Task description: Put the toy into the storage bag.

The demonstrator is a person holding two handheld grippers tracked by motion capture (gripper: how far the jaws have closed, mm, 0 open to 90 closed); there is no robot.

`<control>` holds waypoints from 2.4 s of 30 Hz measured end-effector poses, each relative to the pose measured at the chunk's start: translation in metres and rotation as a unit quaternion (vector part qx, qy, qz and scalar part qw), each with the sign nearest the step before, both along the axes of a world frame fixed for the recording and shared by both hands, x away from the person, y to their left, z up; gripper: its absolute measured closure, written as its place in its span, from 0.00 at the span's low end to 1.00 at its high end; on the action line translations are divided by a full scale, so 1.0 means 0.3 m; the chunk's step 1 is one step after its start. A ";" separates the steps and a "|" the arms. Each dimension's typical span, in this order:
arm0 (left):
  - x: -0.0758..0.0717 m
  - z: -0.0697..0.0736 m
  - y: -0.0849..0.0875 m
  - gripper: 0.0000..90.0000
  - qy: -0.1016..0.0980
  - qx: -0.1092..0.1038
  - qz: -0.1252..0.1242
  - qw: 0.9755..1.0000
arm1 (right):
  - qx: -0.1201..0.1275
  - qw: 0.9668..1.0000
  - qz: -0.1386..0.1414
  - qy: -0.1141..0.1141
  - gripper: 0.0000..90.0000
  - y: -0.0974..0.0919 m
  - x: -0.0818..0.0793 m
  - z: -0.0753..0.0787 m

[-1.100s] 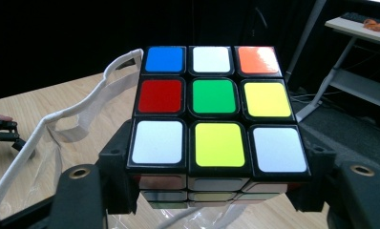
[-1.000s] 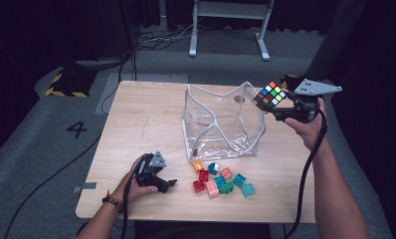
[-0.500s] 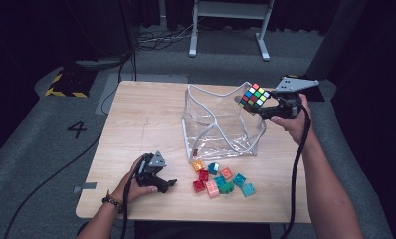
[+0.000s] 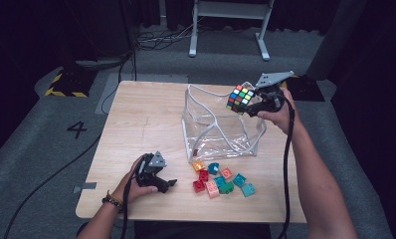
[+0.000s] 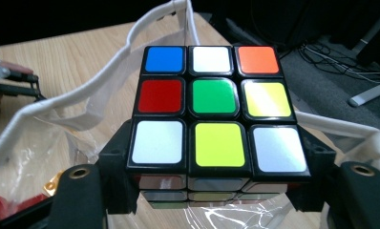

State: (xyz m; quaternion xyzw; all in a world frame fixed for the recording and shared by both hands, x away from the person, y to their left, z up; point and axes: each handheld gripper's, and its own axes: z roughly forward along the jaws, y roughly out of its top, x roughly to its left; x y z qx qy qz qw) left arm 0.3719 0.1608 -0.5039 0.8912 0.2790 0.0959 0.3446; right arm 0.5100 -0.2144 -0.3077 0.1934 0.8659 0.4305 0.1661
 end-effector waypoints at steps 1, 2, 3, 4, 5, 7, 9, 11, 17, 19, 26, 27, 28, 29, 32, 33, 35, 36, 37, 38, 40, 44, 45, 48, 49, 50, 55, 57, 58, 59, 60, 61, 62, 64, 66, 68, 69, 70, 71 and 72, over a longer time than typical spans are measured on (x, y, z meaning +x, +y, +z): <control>0.000 0.000 0.000 0.10 0.000 0.000 0.000 1.000 | 0.000 1.000 0.000 0.000 0.38 0.000 0.000 0.000; 0.000 0.000 0.000 0.10 0.001 0.000 0.000 1.000 | -0.016 1.000 0.012 0.002 0.38 0.013 0.012 -0.011; 0.000 0.000 0.000 0.10 0.002 -0.001 -0.001 1.000 | -0.023 1.000 0.016 0.004 0.38 0.020 0.018 -0.016; 0.000 0.000 0.000 0.10 0.000 0.000 0.000 1.000 | -0.033 0.999 0.019 0.007 0.38 0.027 0.023 -0.021; 0.000 0.000 0.000 0.10 0.000 0.000 0.000 1.000 | -0.033 0.999 0.019 0.007 0.38 0.027 0.023 -0.021; -0.001 0.001 0.000 0.10 0.001 0.001 0.001 1.000 | -0.061 0.998 0.024 0.018 0.38 0.039 0.040 -0.041; -0.001 0.001 0.000 0.10 0.001 0.000 0.001 1.000 | -0.071 0.997 0.025 0.022 0.38 0.042 0.044 -0.048; -0.001 0.001 0.000 0.10 0.001 0.002 0.000 1.000 | -0.105 0.994 0.023 0.030 0.38 0.050 0.054 -0.066; -0.002 0.000 -0.001 0.10 0.001 0.000 0.002 1.000 | -0.172 0.984 0.012 0.054 0.38 0.066 0.074 -0.096; -0.002 0.000 -0.001 0.10 0.001 0.000 0.002 1.000 | -0.201 0.978 0.013 0.057 0.38 0.071 0.080 -0.103; -0.002 0.000 -0.001 0.10 0.001 -0.001 0.002 1.000 | -0.293 0.953 0.027 0.068 0.38 0.099 0.068 -0.108; -0.002 0.000 -0.001 0.10 0.001 -0.001 0.002 1.000 | -0.303 0.950 0.031 0.070 0.38 0.102 0.067 -0.110; -0.002 0.000 -0.001 0.10 0.002 -0.001 0.003 1.000 | -0.312 0.947 0.033 0.075 0.38 0.105 0.064 -0.112; -0.002 0.000 -0.001 0.10 0.002 -0.001 0.003 1.000 | -0.312 0.947 0.033 0.075 0.38 0.105 0.064 -0.112; -0.002 0.001 0.000 0.10 0.001 0.001 0.002 1.000 | -0.347 0.933 0.039 0.086 0.38 0.110 0.056 -0.117; -0.002 0.000 -0.001 0.10 0.001 0.001 0.002 1.000 | -0.350 0.931 0.042 0.089 0.38 0.112 0.055 -0.115; -0.002 0.000 -0.001 0.10 0.001 0.000 0.002 1.000 | -0.354 0.930 0.044 0.092 0.38 0.115 0.052 -0.114; -0.002 0.000 -0.001 0.10 0.001 -0.001 0.003 1.000 | -0.358 0.928 0.049 0.092 0.38 0.121 0.047 -0.114; -0.002 0.000 -0.001 0.10 0.001 -0.001 0.003 1.000 | -0.358 0.928 0.049 0.092 0.38 0.121 0.047 -0.114; -0.002 0.000 -0.001 0.10 0.002 -0.002 0.003 1.000 | -0.360 0.928 0.049 0.088 0.38 0.123 0.047 -0.115; -0.002 0.000 -0.001 0.10 0.001 -0.001 0.003 1.000 | -0.358 0.928 0.045 0.090 0.38 0.121 0.046 -0.115; -0.001 0.001 0.000 0.10 0.001 0.000 0.002 1.000 | -0.341 0.936 0.044 0.080 0.38 0.113 0.038 -0.122; -0.001 0.001 0.000 0.10 0.001 0.000 0.002 1.000 | -0.341 0.936 0.044 0.080 0.38 0.113 0.038 -0.122; -0.002 0.000 -0.001 0.10 0.002 -0.002 0.003 1.000 | -0.313 0.946 0.045 0.076 0.37 0.101 0.029 -0.128; -0.002 0.000 -0.001 0.10 0.002 -0.002 0.003 1.000 | -0.313 0.946 0.045 0.076 0.37 0.101 0.029 -0.128; -0.002 0.000 -0.001 0.10 0.001 -0.003 0.004 1.000 | -0.287 0.954 0.042 0.071 0.38 0.092 0.023 -0.120; -0.001 0.000 0.000 0.10 0.001 0.000 0.002 1.000 | -0.260 0.963 0.038 0.064 0.40 0.073 0.009 -0.104; -0.002 0.000 -0.001 0.09 0.001 -0.002 0.004 1.000 | -0.243 0.968 0.036 0.057 0.41 0.062 0.003 -0.099; -0.002 0.000 -0.001 0.09 0.001 -0.002 0.004 1.000 | -0.234 0.970 0.036 0.054 0.42 0.057 0.002 -0.098; -0.002 0.000 -0.001 0.10 0.001 -0.001 0.003 1.000 | -0.217 0.974 0.029 0.048 0.41 0.044 -0.002 -0.093; -0.002 0.000 -0.001 0.10 0.001 -0.002 0.004 1.000 | -0.209 0.976 0.026 0.044 0.41 0.039 -0.004 -0.093; -0.002 0.000 -0.001 0.09 0.001 -0.002 0.004 1.000 | -0.201 0.979 0.021 0.041 0.42 0.033 -0.007 -0.091; -0.002 0.000 -0.001 0.10 0.001 -0.002 0.004 1.000 | -0.197 0.980 0.015 0.034 0.42 0.025 -0.011 -0.087; -0.001 0.000 -0.001 0.10 0.001 -0.001 0.003 1.000 | -0.185 0.982 0.008 0.026 0.43 0.011 -0.021 -0.083; -0.001 0.000 -0.001 0.09 0.000 -0.002 0.003 1.000 | -0.169 0.985 -0.001 0.020 0.43 -0.006 -0.032 -0.079; -0.001 0.000 -0.002 0.09 -0.001 -0.002 0.003 1.000 | -0.145 0.989 -0.005 0.012 0.43 -0.023 -0.046 -0.072; -0.001 0.000 -0.002 0.09 -0.001 -0.002 0.003 1.000 | -0.145 0.989 -0.005 0.012 0.43 -0.023 -0.046 -0.072; -0.001 0.000 -0.003 0.09 0.001 -0.003 0.003 1.000 | -0.116 0.993 -0.020 0.005 0.44 -0.045 -0.066 -0.061; -0.005 0.001 -0.002 0.09 0.008 0.000 0.010 1.000 | -0.105 0.994 -0.022 0.002 0.44 -0.053 -0.071 -0.057; -0.007 0.001 -0.003 0.09 0.010 0.000 0.012 1.000 | -0.093 0.995 -0.023 0.000 0.44 -0.065 -0.079 -0.050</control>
